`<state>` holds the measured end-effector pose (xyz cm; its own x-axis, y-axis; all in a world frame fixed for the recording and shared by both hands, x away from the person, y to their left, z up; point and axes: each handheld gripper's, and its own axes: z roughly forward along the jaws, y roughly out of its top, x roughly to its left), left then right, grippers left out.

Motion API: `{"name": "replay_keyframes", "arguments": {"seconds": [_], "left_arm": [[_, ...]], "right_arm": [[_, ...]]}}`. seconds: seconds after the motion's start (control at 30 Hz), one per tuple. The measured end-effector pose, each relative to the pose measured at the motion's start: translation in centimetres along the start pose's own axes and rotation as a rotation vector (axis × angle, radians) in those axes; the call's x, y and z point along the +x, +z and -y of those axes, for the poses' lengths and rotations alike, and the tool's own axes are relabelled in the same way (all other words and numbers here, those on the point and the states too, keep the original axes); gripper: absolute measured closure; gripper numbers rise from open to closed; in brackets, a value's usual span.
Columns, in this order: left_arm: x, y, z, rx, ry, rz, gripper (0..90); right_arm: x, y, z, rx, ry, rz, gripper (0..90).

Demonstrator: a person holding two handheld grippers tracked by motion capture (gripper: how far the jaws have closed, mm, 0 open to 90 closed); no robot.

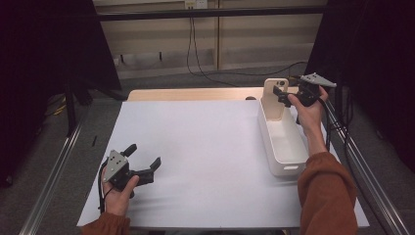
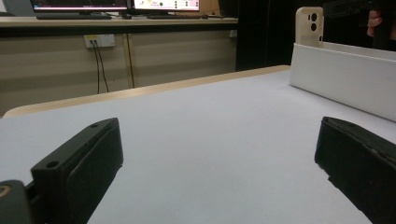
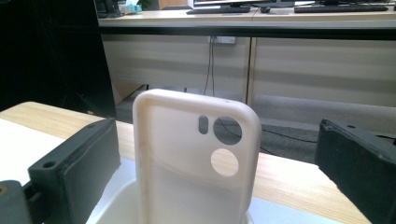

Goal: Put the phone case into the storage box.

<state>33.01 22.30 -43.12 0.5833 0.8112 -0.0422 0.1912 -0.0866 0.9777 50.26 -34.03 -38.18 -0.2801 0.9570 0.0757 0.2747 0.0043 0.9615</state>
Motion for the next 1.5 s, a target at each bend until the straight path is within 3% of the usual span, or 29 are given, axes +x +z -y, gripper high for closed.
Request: {"name": "replay_keyframes", "arguments": {"seconds": [0.2,0.23,0.87,0.93,1.5], "left_arm": [[0.0,-0.2,0.0,-0.009,-0.014,-0.003,1.1],[0.0,-0.2,0.0,-0.005,-0.008,-0.019,1.1],[0.1,-0.1,-0.1,-0.007,0.008,0.01,1.2],[0.1,-0.1,0.0,-0.01,-0.005,0.008,1.2],[0.0,-0.2,-0.1,-0.016,-0.005,0.011,1.2]], "right_arm": [[0.5,-0.3,-0.2,-0.003,-0.003,-0.005,0.0],[0.7,-0.4,-0.3,-0.002,-0.01,0.001,0.0],[0.9,-2.8,0.2,-0.02,-0.025,0.036,0.1],[1.0,-3.0,0.1,-0.024,-0.028,0.041,0.0],[1.3,-4.8,0.2,-0.048,-0.027,0.034,0.1]]}}
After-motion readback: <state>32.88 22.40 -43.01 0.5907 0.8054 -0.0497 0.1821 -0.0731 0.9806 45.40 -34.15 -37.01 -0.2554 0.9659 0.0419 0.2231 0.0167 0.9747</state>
